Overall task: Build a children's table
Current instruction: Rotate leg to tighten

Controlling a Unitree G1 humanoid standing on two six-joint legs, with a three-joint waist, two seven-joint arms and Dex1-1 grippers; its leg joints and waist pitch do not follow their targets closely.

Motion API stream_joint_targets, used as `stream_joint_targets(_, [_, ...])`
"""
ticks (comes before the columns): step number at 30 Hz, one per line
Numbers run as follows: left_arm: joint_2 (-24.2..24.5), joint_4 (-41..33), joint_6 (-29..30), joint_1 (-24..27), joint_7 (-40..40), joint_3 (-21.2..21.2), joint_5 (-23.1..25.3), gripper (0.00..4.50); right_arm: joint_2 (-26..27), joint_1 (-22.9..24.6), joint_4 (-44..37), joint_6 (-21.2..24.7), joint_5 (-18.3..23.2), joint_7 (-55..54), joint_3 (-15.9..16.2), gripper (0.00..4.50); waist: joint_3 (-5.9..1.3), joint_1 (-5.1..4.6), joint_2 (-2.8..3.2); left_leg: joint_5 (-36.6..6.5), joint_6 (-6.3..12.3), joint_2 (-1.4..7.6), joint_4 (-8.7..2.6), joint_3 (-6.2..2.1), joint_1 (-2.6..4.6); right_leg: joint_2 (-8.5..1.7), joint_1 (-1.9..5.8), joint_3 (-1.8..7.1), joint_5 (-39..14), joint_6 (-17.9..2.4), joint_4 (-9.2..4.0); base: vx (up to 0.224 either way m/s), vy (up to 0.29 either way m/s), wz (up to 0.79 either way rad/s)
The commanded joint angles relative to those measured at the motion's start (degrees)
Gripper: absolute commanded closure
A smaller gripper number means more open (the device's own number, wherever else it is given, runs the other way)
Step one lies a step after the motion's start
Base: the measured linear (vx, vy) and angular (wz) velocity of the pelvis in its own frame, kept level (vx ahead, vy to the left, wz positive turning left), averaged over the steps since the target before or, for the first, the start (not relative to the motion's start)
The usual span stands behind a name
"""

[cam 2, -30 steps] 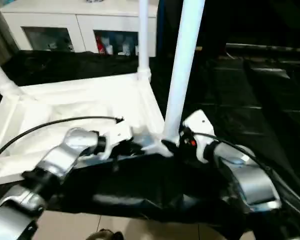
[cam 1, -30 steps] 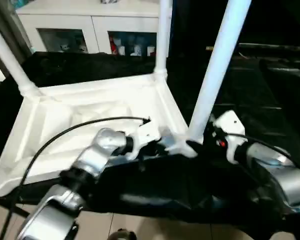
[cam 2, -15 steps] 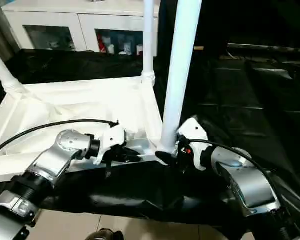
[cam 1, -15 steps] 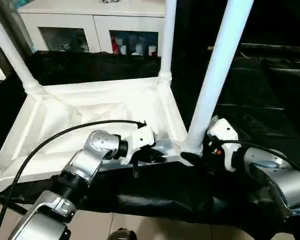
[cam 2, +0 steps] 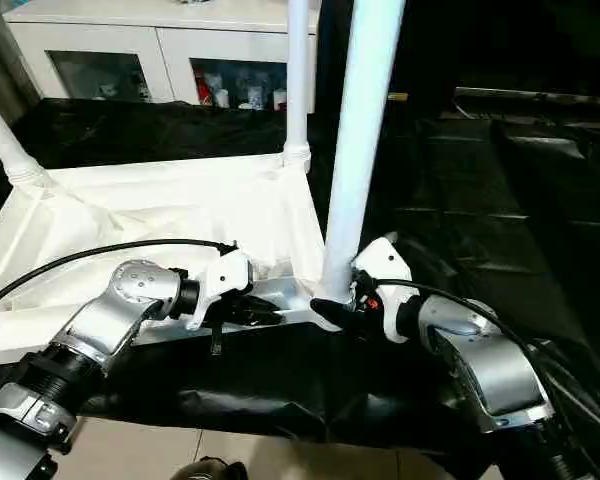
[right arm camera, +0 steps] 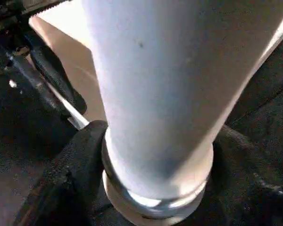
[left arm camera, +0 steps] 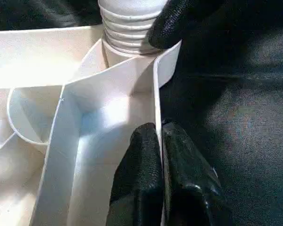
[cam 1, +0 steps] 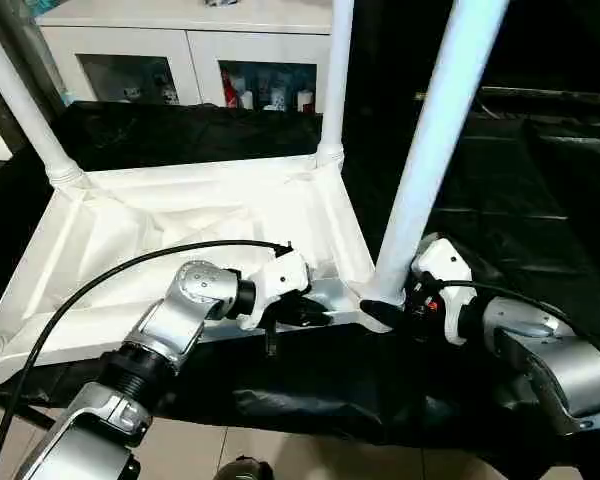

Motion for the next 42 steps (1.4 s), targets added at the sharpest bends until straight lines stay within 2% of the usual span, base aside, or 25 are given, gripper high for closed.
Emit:
stream_joint_targets(1, [-1.4, -1.1, -0.5, -1.8, 2.5, 1.0, 0.0, 4.5, 1.3, 0.1, 1.7, 0.6, 0.6, -2.8, -2.0, 1.59, -3.71, -0.16, -0.78, -15.8, 0.11, 5.55, -4.12, -3.23, 2.21, -5.7, 1.53, 4.02, -11.5, -11.4, -4.55, 0.0, 0.0, 0.0])
stream_joint_targets(2, [-1.8, -0.3, -0.5, -2.1, 4.1, 1.3, 0.6, 4.5, 2.0, -0.1, 2.3, 0.4, 0.4, -4.0, -2.4, 1.7, -3.65, -0.34, -0.81, -16.2, -0.11, 5.51, -4.16, -3.22, 2.19, -5.67, 1.44, 4.03, -11.7, -11.5, -4.64, 0.0, 0.0, 0.0])
stream_joint_targets(3, [-4.5, 4.2, 1.0, -4.1, 11.7, 3.6, 1.3, 4.5, 7.0, -1.4, 7.0, -0.8, -0.6, -13.1, -6.0, 1.7, -3.65, -0.46, -0.85, -16.6, -0.56, 5.36, -4.09, -3.18, 2.35, -5.68, 1.32, 4.0, -12.5, -11.4, -4.8, 0.0, 0.0, 0.0])
stream_joint_targets(4, [-5.7, 5.9, 1.5, -4.9, 14.6, 4.6, 1.4, 4.5, 9.3, -2.0, 9.2, -1.4, -1.0, -17.3, -7.7, 1.73, -3.65, -0.62, -0.85, -16.8, -0.95, 5.25, -4.05, -3.08, 2.42, -5.69, 1.16, 4.03, -13.1, -11.6, -4.88, 0.0, 0.0, 0.0])
stream_joint_targets(5, [-6.7, 7.3, 1.9, -5.6, 16.7, 5.3, 1.3, 4.5, 11.4, -2.5, 11.1, -1.7, -1.3, -21.1, -9.1, 1.74, -3.62, -0.82, -0.9, -17.5, -1.88, 5.04, -4.05, -3.31, 2.33, -5.9, 1.26, 3.85, -15.0, -11.6, -4.99, 0.0, 0.0, 0.0])
stream_joint_targets(6, [-7.6, 8.3, 2.3, -6.1, 18.2, 5.8, 1.2, 4.5, 13.0, -3.1, 12.8, -2.3, -1.7, -24.3, -10.1, 1.75, -3.58, -0.91, -1.01, -17.9, -2.05, 5.07, -4.1, -3.33, 2.41, -5.91, 1.3, 3.86, -16.2, -11.1, -5.24, 0.0, 0.0, 0.0])
stream_joint_targets(7, [-8.7, 9.4, 3.0, -6.8, 20.4, 6.4, 1.2, 4.5, 14.4, -3.7, 14.9, -3.6, -2.5, -27.7, -10.8, 1.75, -3.56, -1.0, -0.83, -18.5, -2.41, 5.15, -4.15, -3.44, 2.51, -5.92, 1.18, 3.9, -17.4, -10.5, -5.42, 0.0, 0.0, 0.0])
stream_joint_targets(8, [-8.7, 9.4, 3.0, -6.8, 20.4, 6.4, 1.2, 4.5, 14.4, -3.7, 14.9, -3.6, -2.5, -27.7, -10.8, 1.75, -3.59, -1.29, -0.85, -18.3, -2.58, 5.17, -4.34, -3.51, 2.23, -5.76, 1.35, 3.86, -16.6, -10.0, -5.26, 0.0, 0.0, 0.0])
stream_joint_targets(10, [-13.0, 14.1, 5.5, -9.8, 29.1, 7.9, 1.6, 4.5, 19.7, -6.5, 22.2, -8.1, -4.9, -39.1, -12.5, 1.75, -3.71, -1.66, -0.79, -17.8, -2.6, 5.1, -4.32, -3.31, 2.31, -5.63, 1.1, 3.92, -14.1, -10.2, -5.09, 0.0, 0.0, 0.0])
stream_joint_targets(12, [-13.9, 15.0, 6.1, -10.4, 30.8, 8.2, 1.5, 4.5, 20.7, -7.2, 23.5, -8.7, -5.4, -41.7, -12.8, 1.75, -3.79, -1.89, -0.93, -16.8, -2.31, 4.85, -4.22, -3.3, 2.22, -5.68, 1.44, 3.85, -12.6, -10.8, -5.07, 0.0, 0.0, 0.0])
stream_joint_targets(15, [-17.2, 18.8, 6.1, -12.4, 35.5, 7.9, 2.7, 4.5, 24.6, -10.1, 27.6, -12.2, -6.3, -43.9, -11.9, 1.75, -3.88, -1.95, -0.93, -13.6, 0.35, 4.73, -3.94, -3.04, 1.93, -5.54, 1.76, 3.8, -8.3, -11.4, -4.84, 0.0, 0.0, 0.0])
stream_joint_targets(17, [-17.9, 20.2, 5.4, -13.0, 36.3, 7.5, 3.5, 4.5, 25.9, -11.0, 28.4, -13.3, -6.5, -44.0, -11.8, 1.75, -3.76, -1.98, -0.87, -14.5, 0.9, 4.72, -3.92, -2.96, 2.01, -5.53, 1.7, 3.79, -9.7, -11.3, -5.12, 0.0, 0.0, 0.0])
stream_joint_targets(20, [-18.4, 21.2, 4.3, -13.2, 36.0, 6.6, 4.1, 4.5, 27.3, -12.1, 29.7, -15.8, -5.9, -43.7, -11.9, 1.75, -3.64, -1.95, -0.88, -15.7, 0.6, 4.96, -4.19, -3.12, 2.13, -5.49, 1.63, 3.81, -12.1, -10.5, -5.3, 0.0, 0.0, 0.0])
stream_joint_targets(21, [-18.0, 21.0, 3.8, -13.1, 35.4, 6.0, 4.4, 4.5, 27.4, -12.4, 30.2, -17.2, -5.6, -43.5, -12.0, 1.41, -3.58, -2.0, -0.96, -16.9, 0.27, 5.0, -4.3, -3.16, 2.19, -5.54, 1.61, 3.8, -13.5, -10.1, -5.44, 0.0, 0.0, 0.0])
stream_joint_targets(23, [-17.6, 20.7, 3.1, -12.9, 34.6, 5.7, 4.5, 4.5, 27.2, -12.4, 29.9, -17.6, -5.4, -42.9, -11.9, 1.06, -3.54, -1.99, -0.95, -17.5, 0.1, 5.04, -4.38, -3.21, 2.18, -5.58, 1.58, 3.85, -14.2, -9.7, -5.54, 0.0, 0.0, 0.0])
stream_joint_targets(24, [-17.4, 20.7, 2.7, -12.9, 34.3, 5.6, 4.5, 4.5, 27.1, -12.4, 29.9, -17.9, -5.3, -42.6, -11.9, 1.04, -3.54, -2.0, -0.99, -17.6, 0.22, 5.04, -4.43, -3.19, 2.18, -5.59, 1.56, 3.89, -14.2, -9.6, -5.55, 0.0, 0.0, 0.0])
stream_joint_targets(26, [-17.0, 20.7, 1.9, -12.9, 33.8, 5.7, 4.7, 4.5, 26.6, -12.4, 29.6, -18.6, -6.0, -41.8, -11.8, 0.78, -3.63, -2.11, -1.12, -16.6, 0.6, 4.93, -4.37, -3.24, 1.75, -5.7, 1.83, 3.88, -13.2, -9.6, -5.33, 0.0, 0.0, 0.0])
stream_joint_targets(27, [-16.4, 20.5, 0.8, -12.7, 32.3, 5.4, 4.8, 4.5, 25.6, -12.2, 28.4, -18.6, -6.7, -40.0, -11.1, 0.66, -3.78, -2.1, -0.92, -15.9, 0.86, 5.0, -4.37, -3.24, 1.83, -5.58, 1.82, 3.8, -12.6, -9.7, -5.26, 0.0, 0.0, 0.0])
stream_joint_targets(32, [-14.0, 18.8, -2.7, -11.5, 26.5, 4.4, 4.6, 4.5, 20.6, -10.4, 22.4, -16.9, -7.6, -31.1, -7.2, 0.6, -3.88, -1.92, -0.98, -13.6, 2.74, 4.94, -4.02, -3.03, 1.71, -5.44, 1.99, 3.81, -8.3, -10.7, -4.85, 0.0, 0.0, 0.0])
stream_joint_targets(34, [-12.4, 17.8, -5.1, -10.8, 23.3, 3.5, 4.7, 4.5, 17.1, -9.1, 18.6, -16.1, -7.8, -27.7, -6.2, 0.6, -3.87, -1.68, -1.01, -13.6, 3.2, 5.01, -3.95, -3.01, 1.77, -5.54, 2.03, 3.84, -8.9, -10.5, -5.01, 0.0, 0.0, 0.0])
stream_joint_targets(35, [-12.2, 17.7, -5.2, -10.7, 23.0, 3.4, 4.7, 4.5, 16.8, -9.0, 18.3, -15.9, -7.8, -27.2, -6.1, 0.6, -3.9, -1.61, -0.88, -13.7, 3.05, 5.13, -3.97, -3.0, 1.88, -5.51, 1.93, 3.91, -9.3, -10.5, -4.95, 0.0, 0.0, 0.0])
stream_joint_targets(40, [-7.9, 15.3, -7.2, -9.1, 15.4, 2.1, 4.1, 4.5, 6.0, -5.2, 10.6, -11.9, -6.7, -13.5, -3.0, 0.6, -3.85, -1.19, -0.39, -15.9, 2.09, 5.4, -4.11, -3.05, 2.06, -5.46, 1.86, 3.97, -10.0, -10.9, -4.93, 0.0, 0.0, 0.0])
stream_joint_targets(41, [-7.5, 15.3, -7.5, -9.0, 14.9, 2.0, 4.2, 4.5, 5.0, -4.9, 10.0, -11.7, -6.8, -12.4, -2.8, 0.6, -3.82, -1.1, -0.55, -16.6, 1.79, 5.37, -4.11, -3.05, 2.17, -5.41, 1.85, 3.96, -10.6, -11.0, -5.04, 0.0, 0.0, 0.0])
stream_joint_targets(42, [-6.8, 15.0, -7.8, -9.0, 14.3, 1.8, 4.5, 4.5, 3.4, -4.3, 9.1, -11.3, -6.2, -10.1, -2.4, 0.6, -3.81, -1.01, -0.42, -17.0, 1.53, 5.38, -4.12, -3.11, 2.14, -5.56, 1.89, 3.97, -11.1, -11.2, -5.02, 0.0, 0.0, 0.0])
